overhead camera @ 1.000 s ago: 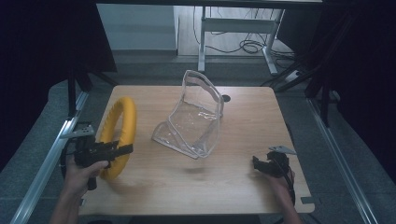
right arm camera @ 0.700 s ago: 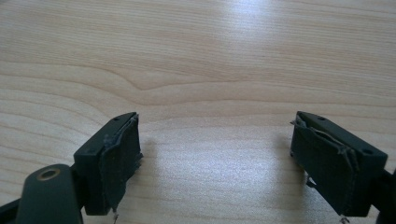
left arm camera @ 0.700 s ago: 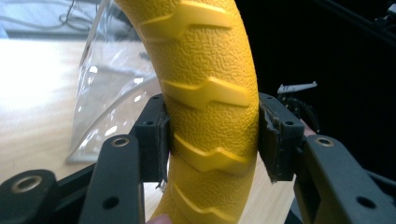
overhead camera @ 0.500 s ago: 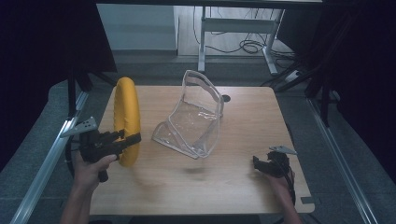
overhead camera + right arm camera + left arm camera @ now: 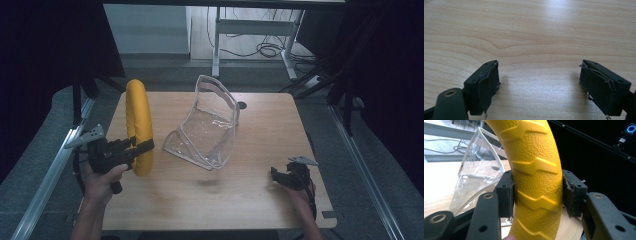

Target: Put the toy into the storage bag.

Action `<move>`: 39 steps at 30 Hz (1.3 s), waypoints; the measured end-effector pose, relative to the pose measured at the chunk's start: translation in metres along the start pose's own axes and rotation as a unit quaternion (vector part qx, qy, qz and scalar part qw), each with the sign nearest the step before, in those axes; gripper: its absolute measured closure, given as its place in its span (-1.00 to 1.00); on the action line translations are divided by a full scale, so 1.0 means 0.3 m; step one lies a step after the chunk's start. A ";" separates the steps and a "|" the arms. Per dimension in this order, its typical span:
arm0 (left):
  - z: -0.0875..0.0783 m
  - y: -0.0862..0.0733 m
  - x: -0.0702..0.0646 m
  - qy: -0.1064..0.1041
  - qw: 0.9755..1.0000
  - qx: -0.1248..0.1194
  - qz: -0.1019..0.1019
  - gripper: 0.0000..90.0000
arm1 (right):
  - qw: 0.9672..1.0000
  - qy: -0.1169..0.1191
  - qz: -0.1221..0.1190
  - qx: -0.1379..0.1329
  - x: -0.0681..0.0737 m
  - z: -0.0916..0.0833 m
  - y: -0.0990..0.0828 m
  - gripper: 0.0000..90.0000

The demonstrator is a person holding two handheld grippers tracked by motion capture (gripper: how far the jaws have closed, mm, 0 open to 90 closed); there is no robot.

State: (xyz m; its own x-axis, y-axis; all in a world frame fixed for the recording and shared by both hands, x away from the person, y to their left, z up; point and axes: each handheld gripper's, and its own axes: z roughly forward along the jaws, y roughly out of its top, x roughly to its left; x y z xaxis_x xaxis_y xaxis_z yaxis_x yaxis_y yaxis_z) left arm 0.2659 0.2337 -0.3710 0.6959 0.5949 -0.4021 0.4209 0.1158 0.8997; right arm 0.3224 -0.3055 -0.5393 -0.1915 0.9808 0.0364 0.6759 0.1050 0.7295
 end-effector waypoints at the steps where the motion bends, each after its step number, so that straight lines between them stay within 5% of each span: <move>1: 0.002 0.000 -0.003 0.000 1.000 0.000 0.001 0.13 | 1.000 0.000 0.000 0.000 0.000 0.000 0.000 -0.64; 39: 0.033 0.064 -0.082 -0.009 0.996 -0.084 0.017 0.13 | 1.000 -0.002 0.003 -0.001 -0.004 0.000 0.000 -0.63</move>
State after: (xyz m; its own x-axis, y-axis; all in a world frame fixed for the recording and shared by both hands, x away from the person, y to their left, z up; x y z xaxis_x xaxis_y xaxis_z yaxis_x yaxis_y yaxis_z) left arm 0.2627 0.2135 -0.3456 0.7194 0.5857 -0.3733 0.2956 0.2282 0.9277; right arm 0.3226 -0.3066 -0.5393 -0.1844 0.9821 0.0384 0.6752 0.0982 0.7311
